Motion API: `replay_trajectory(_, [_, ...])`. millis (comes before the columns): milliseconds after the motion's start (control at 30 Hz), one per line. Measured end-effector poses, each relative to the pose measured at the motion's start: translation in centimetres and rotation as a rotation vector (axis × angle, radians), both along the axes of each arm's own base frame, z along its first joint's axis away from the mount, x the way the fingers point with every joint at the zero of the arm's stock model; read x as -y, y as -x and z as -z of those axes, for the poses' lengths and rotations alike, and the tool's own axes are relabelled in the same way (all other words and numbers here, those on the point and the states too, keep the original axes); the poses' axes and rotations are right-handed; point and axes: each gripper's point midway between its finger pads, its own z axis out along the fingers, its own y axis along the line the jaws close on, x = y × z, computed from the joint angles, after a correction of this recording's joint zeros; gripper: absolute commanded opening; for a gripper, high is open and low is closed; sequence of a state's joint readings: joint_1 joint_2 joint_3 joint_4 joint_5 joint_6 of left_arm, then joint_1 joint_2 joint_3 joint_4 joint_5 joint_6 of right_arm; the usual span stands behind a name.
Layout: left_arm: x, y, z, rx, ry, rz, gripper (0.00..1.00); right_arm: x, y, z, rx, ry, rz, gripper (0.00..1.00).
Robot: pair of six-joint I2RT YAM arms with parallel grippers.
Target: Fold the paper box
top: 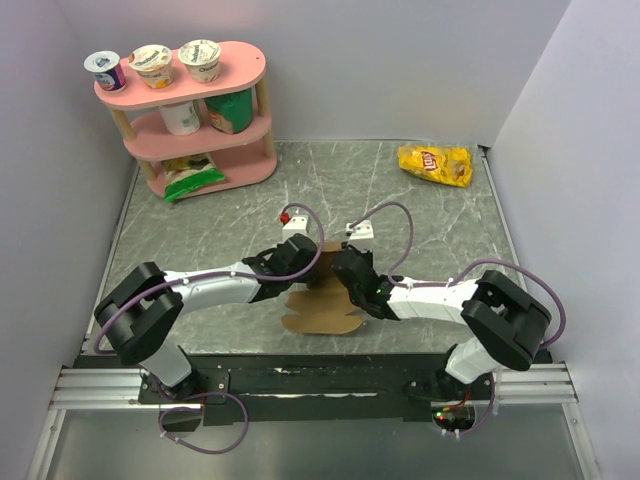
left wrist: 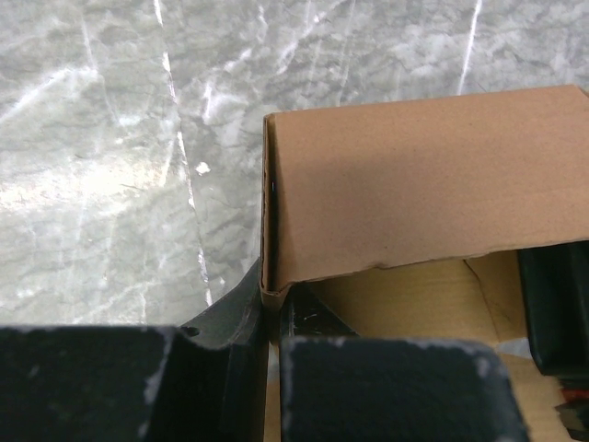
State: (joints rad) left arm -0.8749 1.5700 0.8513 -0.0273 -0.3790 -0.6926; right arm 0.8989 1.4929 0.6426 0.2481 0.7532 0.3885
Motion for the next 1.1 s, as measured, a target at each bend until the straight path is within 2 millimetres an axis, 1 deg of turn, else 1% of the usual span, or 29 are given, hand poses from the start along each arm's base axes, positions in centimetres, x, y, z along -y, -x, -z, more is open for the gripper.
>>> replay_trajectory(67, [0.2, 0.2, 0.0, 0.000, 0.000, 0.007, 0.05, -0.3, 0.2, 0.1, -0.007, -0.005, -0.007, 0.00])
replay_trajectory(433, [0.1, 0.3, 0.0, 0.002, -0.007, 0.005, 0.05, -0.1, 0.2, 0.3, -0.018, 0.010, -0.006, 0.01])
replay_trajectory(467, [0.1, 0.3, 0.0, 0.002, -0.008, 0.005, 0.05, -0.2, 0.2, 0.3, -0.019, 0.009, -0.015, 0.23])
replay_trajectory(500, [0.0, 0.3, 0.0, 0.000, -0.009, 0.005, 0.05, -0.3, 0.2, 0.4, -0.020, 0.008, -0.021, 0.40])
replay_trajectory(533, [0.0, 0.3, 0.0, 0.000, -0.010, 0.006, 0.05, -0.3, 0.2, 0.4, -0.022, 0.006, -0.025, 0.54])
replay_trajectory(567, [-0.1, 0.3, 0.0, -0.001, -0.014, 0.003, 0.05, -0.2, 0.1, 0.3, -0.019, 0.002, -0.021, 0.65])
replay_trajectory(667, [-0.5, 0.1, 0.1, -0.008, -0.027, -0.011, 0.06, 0.9, -0.2, 0.0, -0.029, 0.009, -0.002, 0.81])
replay_trajectory(767, [-0.5, -0.3, 0.2, -0.019, -0.045, -0.014, 0.06, 1.4, 0.0, -0.6, -0.045, 0.006, -0.018, 0.90])
replay_trajectory(833, [-0.4, -0.6, 0.1, -0.020, -0.063, -0.010, 0.06, 1.3, 0.4, -1.7, -0.042, -0.020, -0.043, 0.94])
replay_trajectory(900, [-0.3, -0.8, 0.1, -0.024, -0.077, -0.007, 0.06, 0.8, 0.7, -3.6, -0.021, -0.068, -0.082, 1.00])
replay_trajectory(967, [-0.4, -1.1, 0.1, -0.029, -0.088, -0.006, 0.06, 0.3, 1.4, -5.5, 0.004, -0.128, -0.140, 1.00])
replay_trajectory(1100, [-0.7, -1.6, 0.1, -0.037, -0.106, -0.009, 0.08, -0.5, 3.7, -9.5, 0.057, -0.246, -0.279, 0.99])
